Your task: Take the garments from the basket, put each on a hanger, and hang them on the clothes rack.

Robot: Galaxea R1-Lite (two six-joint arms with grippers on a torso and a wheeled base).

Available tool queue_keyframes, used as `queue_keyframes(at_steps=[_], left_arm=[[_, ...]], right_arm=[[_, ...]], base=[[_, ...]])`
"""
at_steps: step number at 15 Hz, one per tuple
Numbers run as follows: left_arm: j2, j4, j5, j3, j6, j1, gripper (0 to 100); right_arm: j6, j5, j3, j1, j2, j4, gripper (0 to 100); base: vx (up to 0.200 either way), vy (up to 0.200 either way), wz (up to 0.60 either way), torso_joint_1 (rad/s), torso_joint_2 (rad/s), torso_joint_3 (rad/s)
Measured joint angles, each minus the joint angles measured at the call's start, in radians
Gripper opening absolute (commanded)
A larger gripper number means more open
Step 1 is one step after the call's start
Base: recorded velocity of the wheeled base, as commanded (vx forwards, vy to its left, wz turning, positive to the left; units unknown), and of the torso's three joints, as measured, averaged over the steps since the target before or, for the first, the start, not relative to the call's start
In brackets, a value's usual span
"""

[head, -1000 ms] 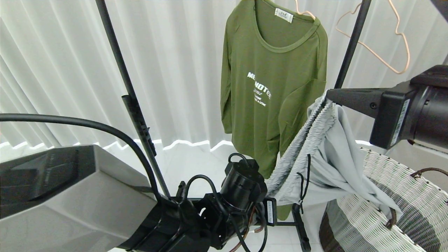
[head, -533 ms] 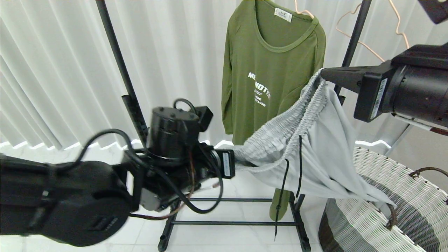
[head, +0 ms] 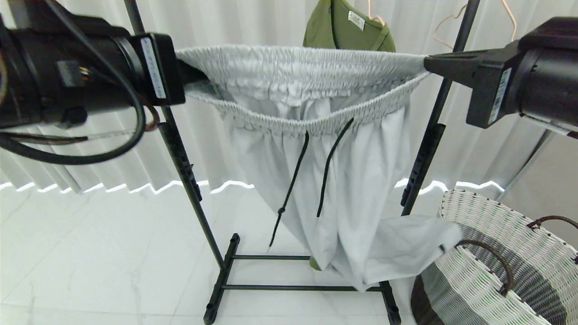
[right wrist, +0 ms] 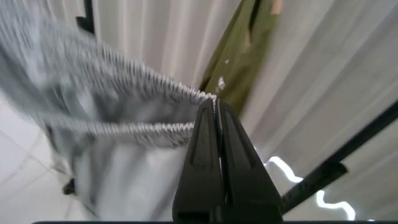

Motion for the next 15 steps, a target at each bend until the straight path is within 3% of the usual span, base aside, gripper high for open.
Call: queue_keyframes(at_steps=[4,10,12,15], left_arm=[[-0.031,0.003,0.026,-0.001,0.157,-0.035,0],[-0.041,-0.002,0.103,-0.058,0.191,-0.160,0],[-0.041,-0.002,0.115,-0.064,0.192,-0.186,0],[-0.026,-0.002,0.121,-0.096,0.195,-0.224,0]], right_arm=[[-0.053,-0.027,0.002,0.000,-0.071,0.063,0],[-0.129,-0.029,-0.039,0.001,-0.109,0.086,0],[-0.129,-0.029,-0.065,0.003,-0.130,0.175,0],[-0.128,-0.028,-0.130,0.019,-0.199,0.402,0]], base=[[0.000,0.000,0.00,0.000,0.00,0.000],[0.000,0.000,0.00,0.000,0.00,0.000],[0.000,0.000,0.00,0.000,0.00,0.000],[0.000,0.000,0.00,0.000,0.00,0.000]])
